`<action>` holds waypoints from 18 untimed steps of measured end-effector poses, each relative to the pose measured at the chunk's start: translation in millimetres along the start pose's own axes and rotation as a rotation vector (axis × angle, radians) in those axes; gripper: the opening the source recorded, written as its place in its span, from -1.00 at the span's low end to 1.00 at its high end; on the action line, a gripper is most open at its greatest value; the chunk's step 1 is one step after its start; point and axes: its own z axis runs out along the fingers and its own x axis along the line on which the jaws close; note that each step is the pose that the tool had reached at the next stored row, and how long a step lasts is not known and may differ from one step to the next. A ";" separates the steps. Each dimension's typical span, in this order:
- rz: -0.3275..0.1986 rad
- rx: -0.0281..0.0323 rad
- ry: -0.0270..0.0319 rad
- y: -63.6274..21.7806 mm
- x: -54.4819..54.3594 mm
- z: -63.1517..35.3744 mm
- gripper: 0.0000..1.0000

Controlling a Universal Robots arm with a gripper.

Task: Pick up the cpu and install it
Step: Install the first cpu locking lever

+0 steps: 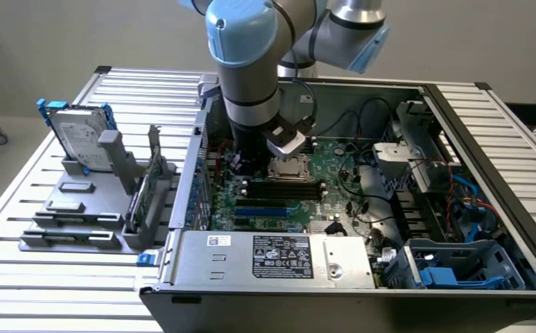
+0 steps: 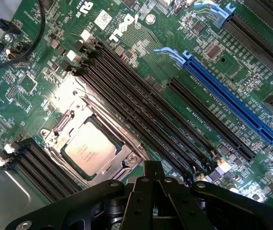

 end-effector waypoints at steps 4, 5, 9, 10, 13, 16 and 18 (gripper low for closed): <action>0.000 0.0015 0.0013 -0.3 -0.5 2.3 -0.79; 0.000 0.0017 0.0016 -0.3 -0.6 2.9 -0.79; 0.000 0.0027 0.0025 -0.8 -0.7 4.8 -0.79; 0.000 0.0027 0.0025 -0.9 -0.8 5.2 -0.79; 0.000 0.0020 0.0029 -1.3 -0.8 6.2 -0.79; 0.000 0.0005 0.0053 -1.8 -0.6 7.7 -0.79; -0.001 -0.0008 0.0066 -2.1 -0.5 8.5 -0.79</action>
